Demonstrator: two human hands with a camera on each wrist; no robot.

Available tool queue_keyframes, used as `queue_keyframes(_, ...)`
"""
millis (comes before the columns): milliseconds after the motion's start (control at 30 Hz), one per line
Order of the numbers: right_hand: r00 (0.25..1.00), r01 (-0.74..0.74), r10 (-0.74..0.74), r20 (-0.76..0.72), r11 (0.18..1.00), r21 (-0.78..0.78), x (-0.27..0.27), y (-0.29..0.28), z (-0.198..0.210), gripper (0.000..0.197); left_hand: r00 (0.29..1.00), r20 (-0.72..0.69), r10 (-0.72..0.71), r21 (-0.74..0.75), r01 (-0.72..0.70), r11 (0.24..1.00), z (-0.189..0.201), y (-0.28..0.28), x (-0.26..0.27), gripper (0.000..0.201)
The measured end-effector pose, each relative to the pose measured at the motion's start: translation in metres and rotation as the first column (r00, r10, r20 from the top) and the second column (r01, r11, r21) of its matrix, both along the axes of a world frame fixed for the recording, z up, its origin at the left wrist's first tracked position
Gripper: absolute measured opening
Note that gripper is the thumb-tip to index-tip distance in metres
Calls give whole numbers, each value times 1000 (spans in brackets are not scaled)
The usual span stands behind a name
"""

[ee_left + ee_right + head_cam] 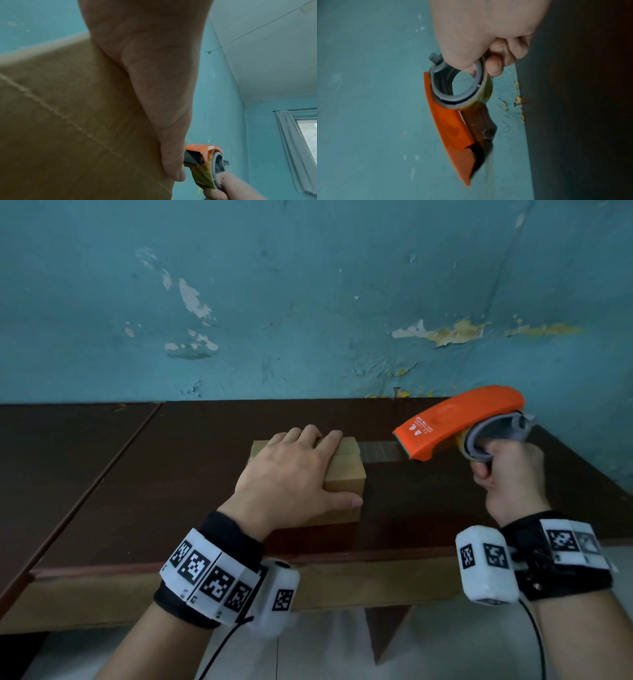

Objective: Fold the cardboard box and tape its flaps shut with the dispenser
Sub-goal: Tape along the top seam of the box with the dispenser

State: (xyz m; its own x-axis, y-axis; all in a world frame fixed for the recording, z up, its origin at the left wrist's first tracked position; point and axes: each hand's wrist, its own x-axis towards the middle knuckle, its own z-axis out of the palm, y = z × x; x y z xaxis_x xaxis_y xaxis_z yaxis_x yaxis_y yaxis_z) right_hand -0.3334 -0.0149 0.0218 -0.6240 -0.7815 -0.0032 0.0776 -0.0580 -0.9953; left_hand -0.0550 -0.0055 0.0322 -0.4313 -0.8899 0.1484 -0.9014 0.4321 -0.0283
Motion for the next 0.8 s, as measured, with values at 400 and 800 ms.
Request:
queue_keyframes(400, 837, -41, 75, -541, 996, 75, 11, -4, -16, 15, 1000, 10, 5, -23, -4, 1000, -1, 0, -1, 106)
queue_keyframes(800, 763, -38, 7, -646, 999, -34, 33, -6, -16, 16, 1000, 28, -1, -44, 2, 999, -3, 0, -1, 107)
